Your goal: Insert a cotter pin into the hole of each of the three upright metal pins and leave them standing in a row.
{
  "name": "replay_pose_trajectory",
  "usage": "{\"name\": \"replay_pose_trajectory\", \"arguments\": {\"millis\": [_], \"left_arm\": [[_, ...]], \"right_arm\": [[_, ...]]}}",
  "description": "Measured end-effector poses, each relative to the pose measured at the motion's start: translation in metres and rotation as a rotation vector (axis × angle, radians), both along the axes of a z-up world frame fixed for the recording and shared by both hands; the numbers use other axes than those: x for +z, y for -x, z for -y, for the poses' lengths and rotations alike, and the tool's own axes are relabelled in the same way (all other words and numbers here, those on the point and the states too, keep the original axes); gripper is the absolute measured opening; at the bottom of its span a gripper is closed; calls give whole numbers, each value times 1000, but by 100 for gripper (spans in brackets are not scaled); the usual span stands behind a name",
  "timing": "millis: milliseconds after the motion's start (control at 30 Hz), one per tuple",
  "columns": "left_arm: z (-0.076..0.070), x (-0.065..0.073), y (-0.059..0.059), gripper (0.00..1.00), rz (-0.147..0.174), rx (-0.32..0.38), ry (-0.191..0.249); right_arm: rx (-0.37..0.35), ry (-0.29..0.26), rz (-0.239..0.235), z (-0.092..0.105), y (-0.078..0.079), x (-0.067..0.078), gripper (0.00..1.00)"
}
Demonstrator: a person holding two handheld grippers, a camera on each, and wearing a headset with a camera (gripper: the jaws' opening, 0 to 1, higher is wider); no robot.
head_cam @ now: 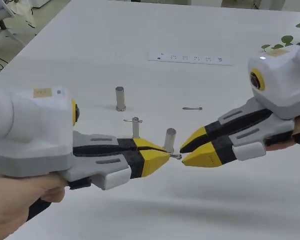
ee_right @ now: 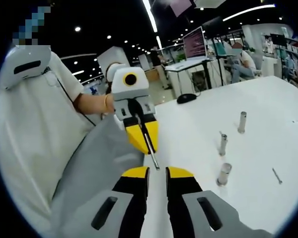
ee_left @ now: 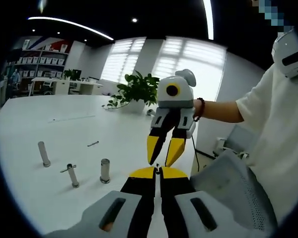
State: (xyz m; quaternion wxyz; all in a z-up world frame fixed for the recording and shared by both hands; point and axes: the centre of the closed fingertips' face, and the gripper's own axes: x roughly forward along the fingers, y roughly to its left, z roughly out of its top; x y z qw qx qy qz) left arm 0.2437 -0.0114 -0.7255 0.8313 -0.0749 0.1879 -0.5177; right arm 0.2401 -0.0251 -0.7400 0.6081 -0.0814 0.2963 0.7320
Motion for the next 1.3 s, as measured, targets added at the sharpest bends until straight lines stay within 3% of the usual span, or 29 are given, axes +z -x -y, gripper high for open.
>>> {"name": "replay_pose_trajectory", "arguments": {"millis": [433, 900, 1167, 1300], "left_arm": [[6, 8, 8, 0, 17, -42, 37], [7, 10, 10, 0, 18, -54, 60], [7, 15, 8, 0, 9, -49, 107], [8, 15, 8, 1, 10, -54, 106]], "right_arm": [[45, -17, -27, -3, 13, 2, 11], [63, -52, -44, -7, 17, 8, 7], [83, -88, -11, -6, 15, 15, 4], [94, -76, 6, -5, 15, 14, 3]]}}
